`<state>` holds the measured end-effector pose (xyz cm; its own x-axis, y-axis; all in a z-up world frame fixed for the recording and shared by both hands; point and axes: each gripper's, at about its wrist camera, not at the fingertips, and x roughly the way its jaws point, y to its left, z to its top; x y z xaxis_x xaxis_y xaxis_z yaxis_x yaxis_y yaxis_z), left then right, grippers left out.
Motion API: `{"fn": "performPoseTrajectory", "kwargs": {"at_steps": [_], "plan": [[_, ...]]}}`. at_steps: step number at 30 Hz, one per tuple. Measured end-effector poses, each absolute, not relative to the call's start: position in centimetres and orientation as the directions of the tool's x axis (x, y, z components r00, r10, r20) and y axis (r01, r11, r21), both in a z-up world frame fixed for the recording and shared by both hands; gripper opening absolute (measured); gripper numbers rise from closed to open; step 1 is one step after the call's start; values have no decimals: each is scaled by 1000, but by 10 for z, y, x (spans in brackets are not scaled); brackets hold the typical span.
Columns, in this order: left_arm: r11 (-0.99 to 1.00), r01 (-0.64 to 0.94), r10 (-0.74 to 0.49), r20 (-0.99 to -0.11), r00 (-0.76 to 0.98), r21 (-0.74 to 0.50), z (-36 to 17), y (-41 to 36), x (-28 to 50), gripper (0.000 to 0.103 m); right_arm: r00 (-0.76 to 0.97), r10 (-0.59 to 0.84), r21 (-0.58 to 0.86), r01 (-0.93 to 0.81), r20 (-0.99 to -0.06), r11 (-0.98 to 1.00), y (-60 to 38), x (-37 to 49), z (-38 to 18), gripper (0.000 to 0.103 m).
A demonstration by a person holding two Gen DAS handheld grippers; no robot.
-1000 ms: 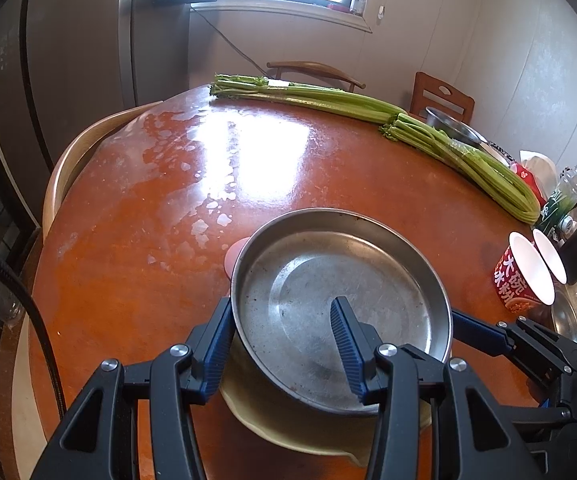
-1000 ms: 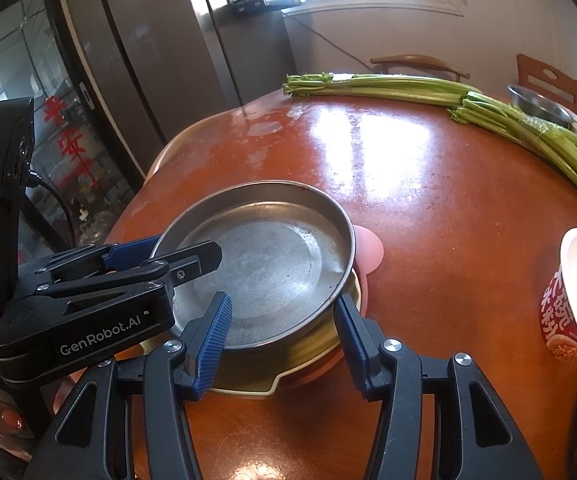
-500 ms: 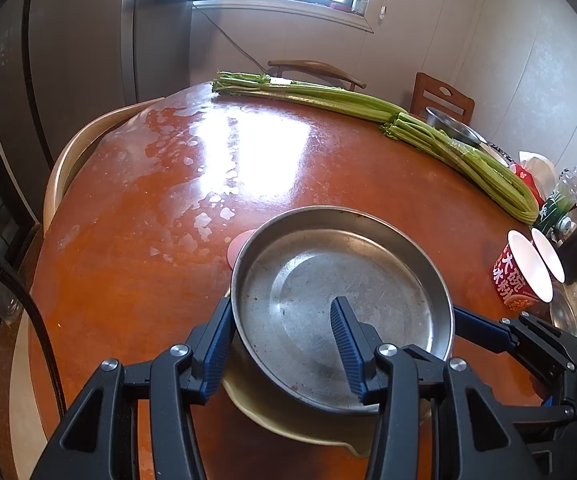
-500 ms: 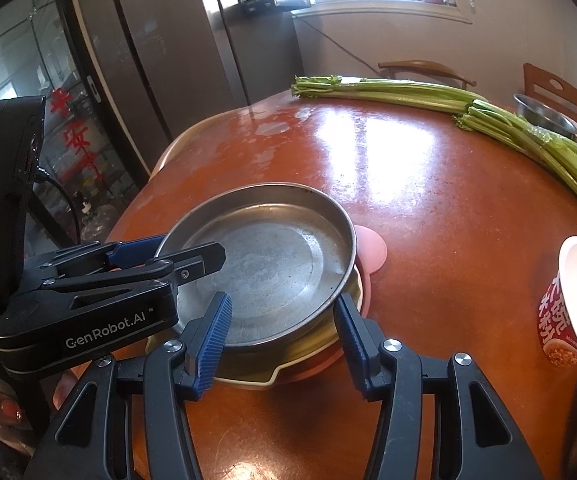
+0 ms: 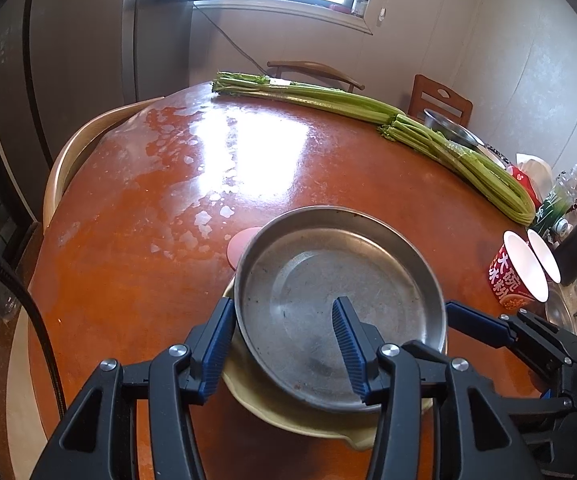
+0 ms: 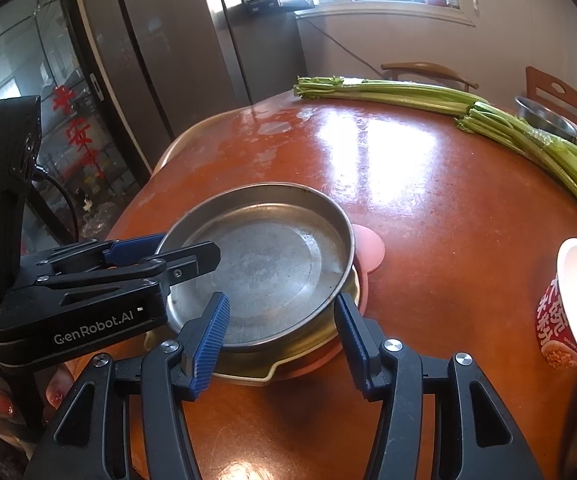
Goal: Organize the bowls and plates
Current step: 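Settle the silver tray into the yellow bowl, then open the left tool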
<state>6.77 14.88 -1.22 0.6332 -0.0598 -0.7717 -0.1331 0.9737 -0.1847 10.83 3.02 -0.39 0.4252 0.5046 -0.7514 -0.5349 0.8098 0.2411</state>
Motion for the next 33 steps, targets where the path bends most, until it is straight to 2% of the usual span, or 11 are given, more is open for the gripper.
{"fn": "performPoseTrajectory", "kwargs": {"at_steps": [7,10,16,20,24,33], "plan": [[969,-136,-72,-762,644,-206,-7,153,63,51,431,512,266,-512,-743,817,22,111,-2,56],[966,-164,-45,-754,655,-200,-1,159,58,57,437,520,282,-499,-734,819,17,111,0,56],[943,-220,-41,-741,671,-251,2,184,45,61,423,538,330,-471,-729,818,5,112,-2,61],[914,-243,-100,-759,644,-326,-10,200,48,62,390,561,381,-448,-730,809,0,114,-7,61],[858,-232,-236,-752,616,-459,-26,208,57,62,356,578,424,-424,-734,800,-1,118,-15,62],[882,-177,-272,-778,566,-437,-37,175,76,64,336,577,430,-418,-745,800,3,123,-25,62]]}}
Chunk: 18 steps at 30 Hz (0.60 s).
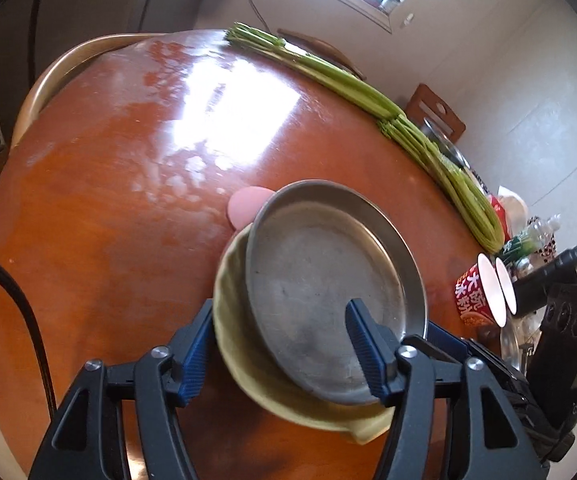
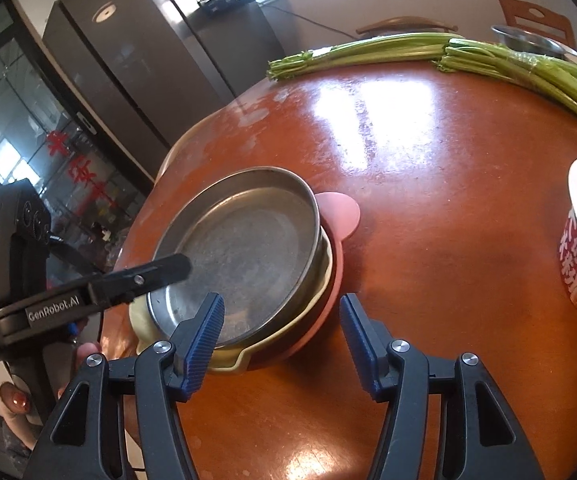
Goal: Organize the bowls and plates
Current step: 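Settle the silver tray into the yellow bowl, then open the left tool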
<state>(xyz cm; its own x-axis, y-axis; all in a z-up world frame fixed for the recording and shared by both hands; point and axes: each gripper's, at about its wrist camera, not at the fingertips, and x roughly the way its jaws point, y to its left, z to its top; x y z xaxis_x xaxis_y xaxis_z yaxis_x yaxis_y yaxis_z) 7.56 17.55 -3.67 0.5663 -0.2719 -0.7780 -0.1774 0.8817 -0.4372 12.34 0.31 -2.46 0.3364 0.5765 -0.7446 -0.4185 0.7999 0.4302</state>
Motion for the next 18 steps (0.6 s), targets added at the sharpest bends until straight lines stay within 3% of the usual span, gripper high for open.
{"fn": "performPoseTrajectory", "kwargs": {"at_steps": [18], "plan": [[918,-138,-241,-798,553,-373,-36,136,117,65,407,520,377,-382,-751,844,-24,143,-28,64]]}}
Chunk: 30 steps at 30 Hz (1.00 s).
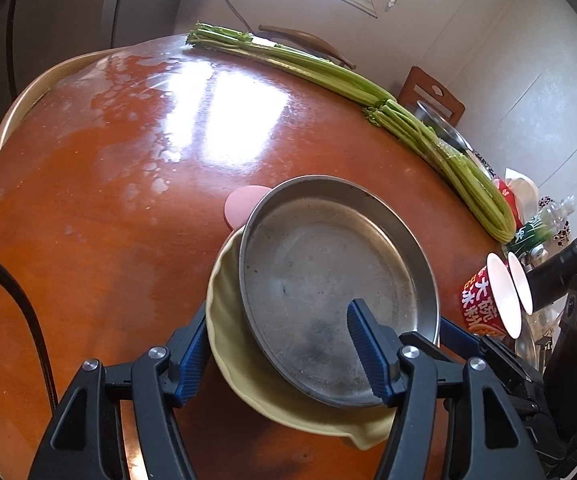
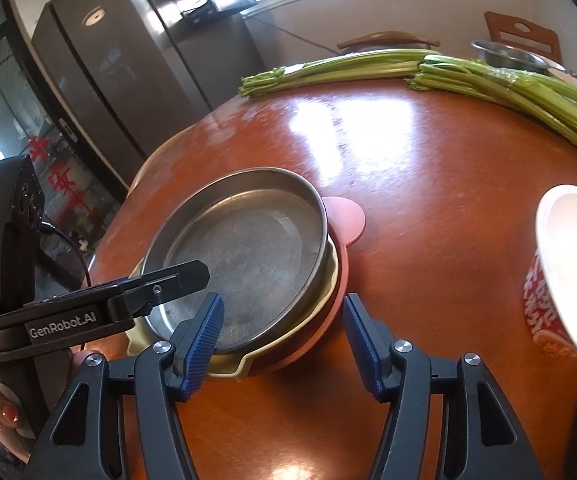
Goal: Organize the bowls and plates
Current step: 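Settle the silver tray into the yellow bowl, then open the left tool, then move the left tool away from the stack toward the large steel bowl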
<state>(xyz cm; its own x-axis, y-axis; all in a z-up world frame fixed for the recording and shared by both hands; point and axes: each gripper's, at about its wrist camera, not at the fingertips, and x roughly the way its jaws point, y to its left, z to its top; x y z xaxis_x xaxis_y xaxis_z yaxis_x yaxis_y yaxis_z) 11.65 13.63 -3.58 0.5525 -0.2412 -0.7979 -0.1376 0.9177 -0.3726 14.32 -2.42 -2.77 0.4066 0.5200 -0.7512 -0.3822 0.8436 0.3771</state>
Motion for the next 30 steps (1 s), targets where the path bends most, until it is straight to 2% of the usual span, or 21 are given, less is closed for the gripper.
{"fn": "performPoseTrajectory", "kwargs": {"at_steps": [7,11,18,30], "plan": [[937,-188,-140,-811,568,-293,-31,140,109,65,486,463,305,-370,-742,877,-31,135,-19,63],[941,-203,-94,-787,610,-270,-16,143,94,65,511,488,333,-368,-708,868,-44,129,-8,63],[953,-168,-78,-743,664,-251,12,130,75,65,538,517,351,-385,-665,853,-55,116,15,64],[966,-79,-127,-716,687,-246,32,87,61,65,607,494,356,-341,-623,870,-97,98,39,64]]}}
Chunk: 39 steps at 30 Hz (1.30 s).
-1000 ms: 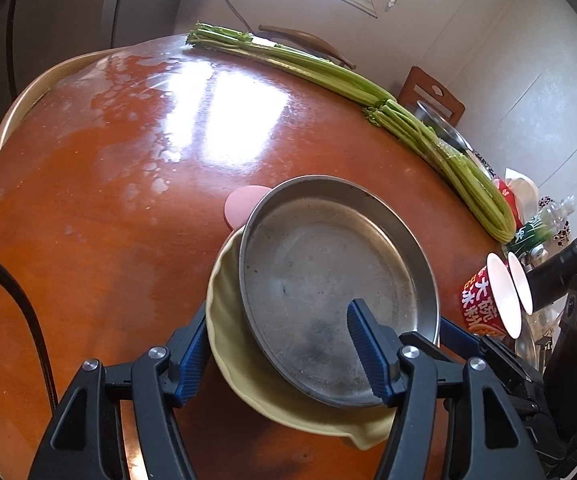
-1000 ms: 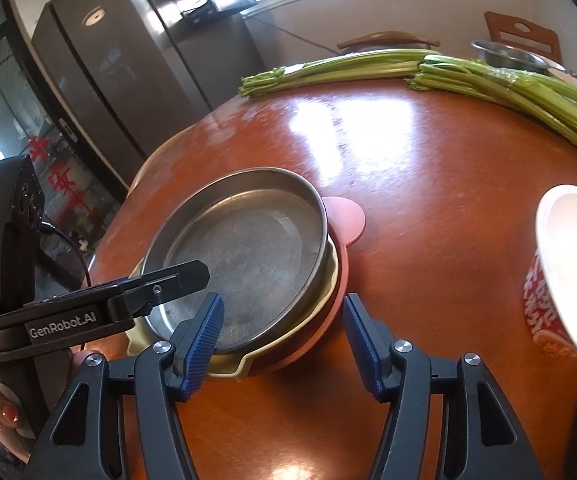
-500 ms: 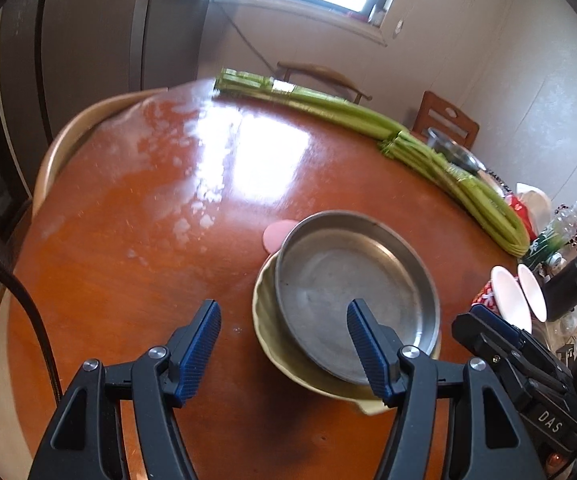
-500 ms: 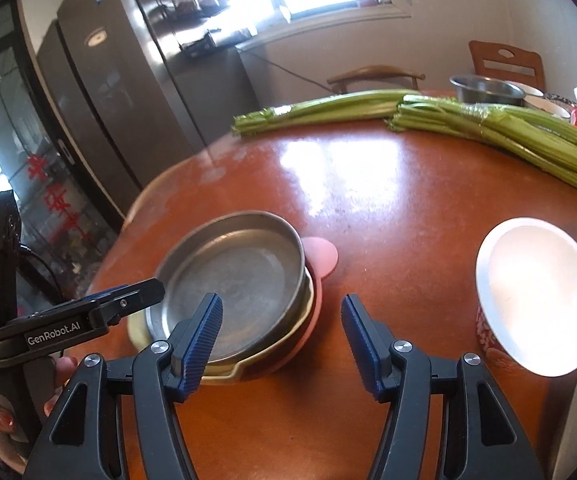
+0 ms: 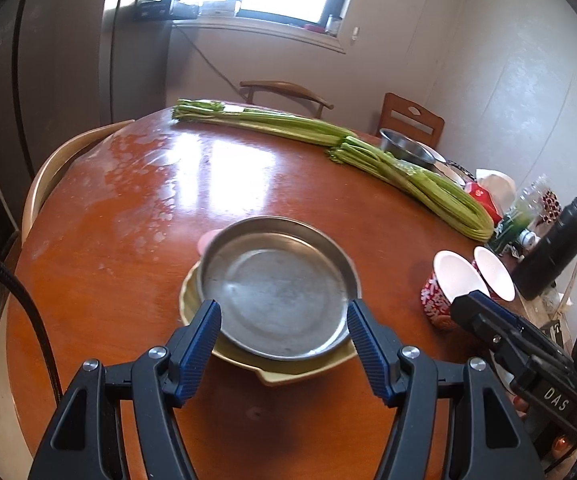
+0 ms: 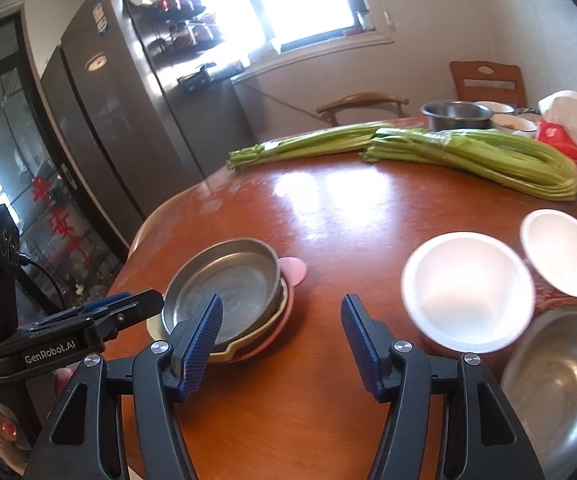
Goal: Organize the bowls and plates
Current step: 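Move the left tool away from the stack toward the large steel bowl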
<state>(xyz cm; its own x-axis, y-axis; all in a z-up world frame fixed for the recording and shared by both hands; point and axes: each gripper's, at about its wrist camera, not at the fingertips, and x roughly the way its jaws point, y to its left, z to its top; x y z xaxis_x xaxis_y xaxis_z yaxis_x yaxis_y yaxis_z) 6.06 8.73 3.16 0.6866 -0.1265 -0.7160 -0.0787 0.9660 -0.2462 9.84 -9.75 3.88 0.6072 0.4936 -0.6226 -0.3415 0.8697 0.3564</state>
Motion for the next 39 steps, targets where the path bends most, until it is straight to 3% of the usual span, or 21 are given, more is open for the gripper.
{"fn": "performPoseTrajectory", "kwargs": {"at_steps": [28,39], "plan": [[960,131,-273,-738,617,-246,32,-43,60,65,759,272,350,-62,-592,935,-271,52,52,64],[945,223,-325,-752,574,-238,29,-102,69,65,758,226,317,-26,-612,948,-311,37,45,64]]}}
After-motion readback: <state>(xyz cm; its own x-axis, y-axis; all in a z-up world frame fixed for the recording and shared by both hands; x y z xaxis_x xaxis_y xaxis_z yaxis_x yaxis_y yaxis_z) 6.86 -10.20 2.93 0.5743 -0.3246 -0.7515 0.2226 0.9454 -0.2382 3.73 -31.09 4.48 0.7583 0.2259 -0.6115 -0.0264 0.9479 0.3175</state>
